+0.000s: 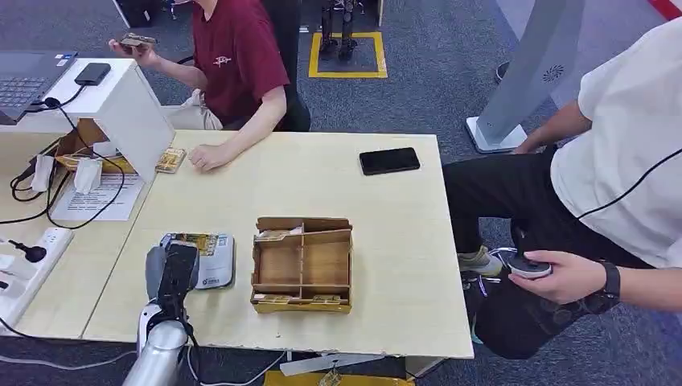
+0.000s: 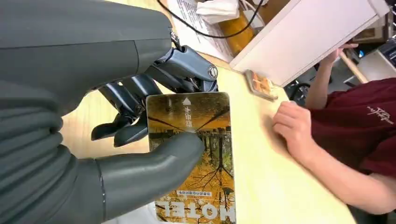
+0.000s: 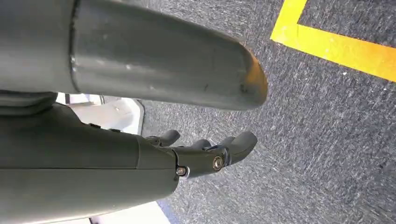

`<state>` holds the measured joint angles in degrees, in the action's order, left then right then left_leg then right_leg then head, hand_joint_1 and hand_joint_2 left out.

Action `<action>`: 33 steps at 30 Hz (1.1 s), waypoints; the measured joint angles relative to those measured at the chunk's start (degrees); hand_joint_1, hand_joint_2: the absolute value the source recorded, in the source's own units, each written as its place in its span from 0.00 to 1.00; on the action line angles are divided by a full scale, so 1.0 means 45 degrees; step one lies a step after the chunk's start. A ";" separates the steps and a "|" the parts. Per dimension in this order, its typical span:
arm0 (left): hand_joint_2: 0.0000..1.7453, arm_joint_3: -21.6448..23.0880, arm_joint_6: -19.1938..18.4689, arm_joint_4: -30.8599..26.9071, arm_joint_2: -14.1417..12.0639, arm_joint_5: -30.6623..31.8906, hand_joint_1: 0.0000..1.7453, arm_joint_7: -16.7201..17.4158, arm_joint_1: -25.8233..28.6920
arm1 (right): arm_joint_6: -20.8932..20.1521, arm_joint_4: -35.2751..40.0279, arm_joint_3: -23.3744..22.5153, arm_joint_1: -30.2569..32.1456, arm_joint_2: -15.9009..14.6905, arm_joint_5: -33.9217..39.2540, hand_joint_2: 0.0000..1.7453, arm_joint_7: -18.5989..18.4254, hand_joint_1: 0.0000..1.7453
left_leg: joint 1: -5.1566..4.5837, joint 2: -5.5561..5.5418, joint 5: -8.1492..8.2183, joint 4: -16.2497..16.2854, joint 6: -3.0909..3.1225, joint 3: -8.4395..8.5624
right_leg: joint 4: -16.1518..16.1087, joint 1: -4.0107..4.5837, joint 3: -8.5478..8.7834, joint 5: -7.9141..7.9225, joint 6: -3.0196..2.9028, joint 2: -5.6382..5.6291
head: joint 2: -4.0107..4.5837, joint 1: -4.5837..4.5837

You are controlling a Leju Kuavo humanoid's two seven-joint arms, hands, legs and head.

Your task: Pass the card to the sensor for recognition and then transmit it.

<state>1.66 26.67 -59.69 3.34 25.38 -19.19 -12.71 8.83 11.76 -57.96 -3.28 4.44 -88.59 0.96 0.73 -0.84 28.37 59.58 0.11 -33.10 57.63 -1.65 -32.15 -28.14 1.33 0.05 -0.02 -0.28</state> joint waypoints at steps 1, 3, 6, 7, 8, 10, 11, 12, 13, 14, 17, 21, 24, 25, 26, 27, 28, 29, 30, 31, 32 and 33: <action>1.00 0.0000 0.0038 0.0149 -0.0005 0.0077 1.00 0.0000 -0.0021 | 0.0000 0.0000 0.0000 -0.0001 0.0000 -0.0005 0.00 0.0000 0.00 | 0.0000 0.0000 0.0000 0.0000 0.0000 0.0000 | 0.0000 0.0000 0.0000 0.0000 0.0000 0.0000 | 0.0000 0.0000; 1.00 0.0000 0.0083 0.0329 -0.0010 0.0165 1.00 0.0000 -0.0033 | 0.0000 0.0000 0.0000 -0.0001 0.0000 -0.0005 0.00 0.0000 0.00 | 0.0001 0.0000 0.0000 0.0000 0.0000 0.0001 | 0.0000 0.0000 0.0000 0.0000 0.0000 0.0000 | 0.0000 0.0000; 1.00 0.0000 0.0151 0.0583 -0.0019 0.0306 1.00 0.0010 -0.0084 | 0.0000 0.0000 0.0000 -0.0002 0.0000 -0.0005 0.00 0.0000 0.00 | 0.0001 0.0000 0.0000 0.0000 0.0000 0.0001 | 0.0000 0.0000 0.0001 0.0000 0.0000 0.0000 | 0.0000 0.0000; 1.00 0.0000 0.0224 0.0698 -0.0019 0.0389 1.00 0.0039 -0.0119 | 0.0000 0.0000 0.0000 -0.0002 0.0000 -0.0005 0.00 0.0005 0.00 | 0.0001 -0.0001 0.0000 0.0000 0.0000 0.0001 | 0.0001 0.0000 0.0001 0.0000 0.0000 0.0000 | 0.0000 0.0000; 1.00 0.0000 0.0345 0.0840 -0.0019 0.0505 1.00 0.0058 -0.0149 | 0.0000 0.0000 0.0000 -0.0002 0.0000 -0.0005 0.00 0.0024 0.00 | 0.0001 -0.0001 -0.0001 0.0000 -0.0001 0.0001 | 0.0001 0.0000 0.0001 0.0000 0.0000 0.0000 | 0.0000 0.0000; 1.00 -0.0005 0.0505 0.1142 -0.0044 0.0627 1.00 0.0063 -0.0237 | 0.0000 0.0000 0.0000 -0.0003 0.0000 -0.0010 0.00 0.0044 0.00 | 0.0001 -0.0001 -0.0001 0.0000 0.0000 0.0000 | 0.0001 0.0000 0.0002 0.0000 0.0000 0.0000 | 0.0000 0.0000; 1.00 -0.0005 0.0588 0.1297 -0.0073 0.0690 1.00 0.0053 -0.0301 | 0.0000 0.0000 0.0000 -0.0003 0.0000 -0.0010 0.00 0.0044 0.00 | 0.0001 -0.0001 -0.0001 0.0000 0.0000 0.0000 | 0.0001 0.0000 0.0003 0.0000 0.0000 0.0001 | 0.0000 0.0000; 1.00 -0.0010 0.0689 0.1509 -0.0111 0.0805 1.00 0.0039 -0.0360 | -0.0005 0.0000 0.0000 -0.0004 0.0000 -0.0010 0.00 0.0044 0.00 | 0.0001 -0.0001 0.0000 0.0000 0.0000 0.0001 | 0.0001 0.0000 0.0003 0.0000 0.0000 0.0001 | 0.0000 0.0000; 1.00 -0.0020 0.0777 0.1681 -0.0131 0.0938 1.00 0.0029 -0.0407 | -0.0010 0.0000 0.0000 -0.0004 0.0000 -0.0015 0.00 0.0044 0.00 | 0.0001 -0.0002 0.0000 0.0000 0.0000 0.0001 | 0.0001 0.0000 0.0003 0.0000 0.0000 0.0001 | 0.0000 0.0000; 1.00 -0.0039 0.0840 0.1812 -0.0151 0.1045 1.00 0.0019 -0.0435 | -0.0019 0.0000 0.0000 -0.0002 0.0000 -0.0015 0.00 0.0039 0.00 | 0.0001 -0.0002 0.0000 0.0000 0.0000 0.0001 | 0.0001 0.0000 0.0003 0.0000 0.0000 0.0001 | 0.0000 0.0000; 1.00 -0.0083 0.1098 0.2307 -0.0219 0.1574 1.00 0.0024 -0.0568 | -0.0034 0.0000 0.0005 -0.0006 0.0000 -0.0024 0.00 0.0039 0.00 | 0.0001 -0.0002 -0.0001 -0.0001 -0.0001 0.0001 | 0.0003 0.0001 0.0005 0.0000 0.0000 0.0003 | 0.0000 0.0000; 1.00 -0.0102 0.1263 0.2734 -0.0262 0.1855 1.00 0.0049 -0.0685 | -0.0034 0.0000 0.0005 -0.0004 0.0000 -0.0029 0.00 0.0039 0.00 | 0.0001 -0.0002 -0.0001 -0.0001 -0.0001 0.0004 | 0.0003 0.0000 0.0009 0.0000 -0.0001 0.0003 | 0.0000 0.0000; 1.00 -0.0102 0.1331 0.2953 -0.0277 0.2060 1.00 0.0175 -0.0751 | -0.0034 0.0000 0.0010 -0.0004 0.0000 -0.0029 0.00 0.0044 0.00 | 0.0000 -0.0003 -0.0001 -0.0001 0.0000 0.0005 | 0.0003 0.0000 0.0011 0.0000 0.0000 0.0004 | 0.0000 0.0000; 1.00 -0.0102 0.1404 0.3050 -0.0287 0.2201 1.00 0.0234 -0.0789 | -0.0034 0.0000 0.0010 -0.0006 0.0000 -0.0034 0.00 0.0049 0.00 | 0.0000 -0.0003 -0.0001 -0.0001 0.0000 0.0005 | 0.0003 0.0000 0.0012 0.0000 0.0000 0.0005 | 0.0000 0.0000; 1.00 -0.0102 0.1506 0.3172 -0.0296 0.2356 1.00 0.0301 -0.0823 | -0.0029 0.0000 0.0015 -0.0006 0.0000 -0.0034 0.00 0.0068 0.00 | 0.0000 -0.0003 -0.0001 -0.0001 0.0000 0.0008 | 0.0003 0.0000 0.0014 0.0000 0.0000 0.0005 | 0.0000 0.0000; 1.00 -0.0102 0.1627 0.3297 -0.0306 0.2501 1.00 0.0316 -0.0854 | -0.0020 0.0000 0.0019 -0.0006 0.0000 -0.0034 0.00 0.0112 0.00 | 0.0000 -0.0003 0.0000 -0.0001 0.0000 0.0009 | 0.0003 0.0000 0.0015 0.0000 0.0000 0.0005 | 0.0000 0.0000; 1.00 -0.0102 0.1729 0.3410 -0.0311 0.2623 1.00 0.0325 -0.0883 | -0.0019 0.0000 0.0024 -0.0006 0.0000 -0.0034 0.00 0.0156 0.00 | 0.0000 -0.0003 0.0000 -0.0001 0.0000 0.0010 | 0.0003 0.0000 0.0016 0.0000 0.0000 0.0004 | 0.0000 0.0000; 1.00 -0.0102 0.1837 0.3546 -0.0311 0.2730 1.00 0.0350 -0.0922 | -0.0019 0.0000 0.0029 -0.0007 0.0000 -0.0034 0.00 0.0199 0.00 | 0.0000 -0.0003 0.0000 -0.0001 0.0000 0.0012 | 0.0003 0.0000 0.0016 0.0000 0.0000 0.0005 | 0.0000 0.0000; 1.00 -0.0102 0.1933 0.3700 -0.0311 0.2812 1.00 0.0379 -0.0959 | -0.0015 0.0000 0.0039 -0.0012 0.0000 -0.0038 0.00 0.0214 0.00 | 0.0000 -0.0003 0.0000 -0.0001 0.0000 0.0013 | 0.0003 0.0000 0.0019 0.0000 0.0000 0.0005 | 0.0000 0.0000; 1.00 -0.0107 0.1972 0.3865 -0.0311 0.2827 1.00 0.0379 -0.1002 | -0.0015 0.0000 0.0044 -0.0014 0.0000 -0.0034 0.00 0.0219 0.00 | 0.0000 -0.0003 0.0000 -0.0002 -0.0001 0.0016 | 0.0003 0.0000 0.0022 0.0000 0.0000 0.0005 | 0.0000 0.0000; 1.00 -0.0121 0.2006 0.3959 -0.0306 0.2827 1.00 0.0310 -0.1044 | -0.0015 0.0000 0.0049 -0.0013 0.0000 -0.0034 0.00 0.0219 0.00 | 0.0000 -0.0003 0.0000 -0.0002 0.0000 0.0021 | 0.0004 0.0000 0.0028 0.0000 0.0000 0.0005 | 0.0000 0.0000; 1.00 -0.0141 0.2059 0.4065 -0.0306 0.2827 1.00 0.0238 -0.1075 | -0.0015 0.0000 0.0058 -0.0014 0.0000 -0.0039 0.00 0.0219 0.00 | 0.0000 -0.0003 0.0000 -0.0002 -0.0001 0.0030 | 0.0004 0.0000 0.0034 0.0000 -0.0001 0.0005 | 0.0000 0.0000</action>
<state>1.03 35.93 -41.40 1.97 38.10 -18.12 -17.54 8.76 11.76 -57.70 -3.34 4.44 -88.76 1.95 0.73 -0.85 28.36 59.57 0.11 -32.97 57.64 -1.65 -32.00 -28.14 1.32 0.08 -0.02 -0.28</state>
